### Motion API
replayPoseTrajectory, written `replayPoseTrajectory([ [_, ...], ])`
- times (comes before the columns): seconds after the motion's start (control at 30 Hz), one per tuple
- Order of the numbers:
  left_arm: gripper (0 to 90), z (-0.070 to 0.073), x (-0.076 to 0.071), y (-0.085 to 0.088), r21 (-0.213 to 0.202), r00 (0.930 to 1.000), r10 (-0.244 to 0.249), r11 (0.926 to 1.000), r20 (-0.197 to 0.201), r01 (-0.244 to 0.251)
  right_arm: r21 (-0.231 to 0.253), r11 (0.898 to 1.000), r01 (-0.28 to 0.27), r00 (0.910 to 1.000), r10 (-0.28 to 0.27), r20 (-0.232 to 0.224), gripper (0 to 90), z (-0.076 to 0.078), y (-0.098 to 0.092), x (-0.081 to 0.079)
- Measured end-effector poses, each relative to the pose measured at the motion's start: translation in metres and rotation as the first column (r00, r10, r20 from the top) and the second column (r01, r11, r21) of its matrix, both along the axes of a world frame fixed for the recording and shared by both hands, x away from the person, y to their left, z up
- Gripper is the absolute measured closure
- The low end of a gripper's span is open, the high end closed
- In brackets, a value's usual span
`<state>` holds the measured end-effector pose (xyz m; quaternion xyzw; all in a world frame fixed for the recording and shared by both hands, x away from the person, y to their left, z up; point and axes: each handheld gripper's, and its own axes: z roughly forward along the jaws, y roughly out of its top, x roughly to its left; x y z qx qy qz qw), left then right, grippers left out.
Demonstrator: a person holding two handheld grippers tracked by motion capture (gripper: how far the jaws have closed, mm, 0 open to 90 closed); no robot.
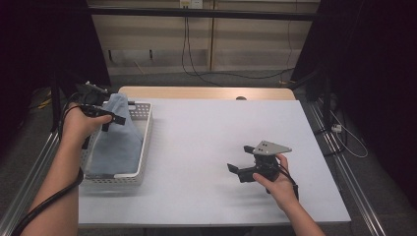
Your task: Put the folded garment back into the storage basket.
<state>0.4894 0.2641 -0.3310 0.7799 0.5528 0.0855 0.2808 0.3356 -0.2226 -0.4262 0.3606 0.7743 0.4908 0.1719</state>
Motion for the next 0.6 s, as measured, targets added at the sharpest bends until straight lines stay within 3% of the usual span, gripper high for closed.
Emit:
replayPoseTrajectory([
  [0.4, 63.9, -0.010, 0.019, 0.003, 0.011, 0.9986, 0.023, 0.9997, 0.047, -0.024, -0.001, 1.000, -0.009, 1.0000, 0.009, -0.002, 7.6, -0.002, 0.002, 0.001],
  [0.6, 73.2, -0.019, 0.023, 0.001, 0.013, 0.9983, 0.028, 0.9995, 0.051, -0.029, -0.002, 1.000, -0.012, 0.9999, 0.012, -0.006, 7.6, -0.002, 0.002, 0.001],
])
